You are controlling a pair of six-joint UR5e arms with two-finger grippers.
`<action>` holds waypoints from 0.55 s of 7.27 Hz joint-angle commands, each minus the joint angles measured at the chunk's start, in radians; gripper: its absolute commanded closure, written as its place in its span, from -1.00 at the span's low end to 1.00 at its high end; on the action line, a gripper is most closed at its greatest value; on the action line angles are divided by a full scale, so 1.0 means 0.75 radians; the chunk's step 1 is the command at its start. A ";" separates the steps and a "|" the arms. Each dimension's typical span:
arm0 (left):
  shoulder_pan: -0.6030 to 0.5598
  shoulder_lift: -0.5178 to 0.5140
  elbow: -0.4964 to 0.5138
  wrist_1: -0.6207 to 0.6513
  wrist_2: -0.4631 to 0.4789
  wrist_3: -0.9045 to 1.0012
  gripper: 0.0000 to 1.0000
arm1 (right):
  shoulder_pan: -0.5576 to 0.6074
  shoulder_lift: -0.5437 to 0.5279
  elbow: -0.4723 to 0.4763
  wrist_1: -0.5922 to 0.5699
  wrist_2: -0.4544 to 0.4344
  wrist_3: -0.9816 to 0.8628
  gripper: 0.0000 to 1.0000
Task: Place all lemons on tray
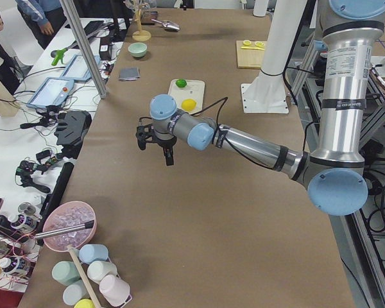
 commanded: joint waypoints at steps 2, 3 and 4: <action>-0.082 0.090 -0.051 0.007 -0.002 0.137 -0.95 | -0.006 0.003 0.014 -0.032 0.001 0.002 -1.00; -0.155 0.117 0.010 0.019 -0.008 0.290 -0.95 | -0.008 0.003 0.014 -0.032 0.005 0.002 -1.00; -0.221 0.121 0.078 0.017 0.000 0.387 -0.95 | -0.004 -0.001 0.016 -0.032 0.009 0.000 -1.00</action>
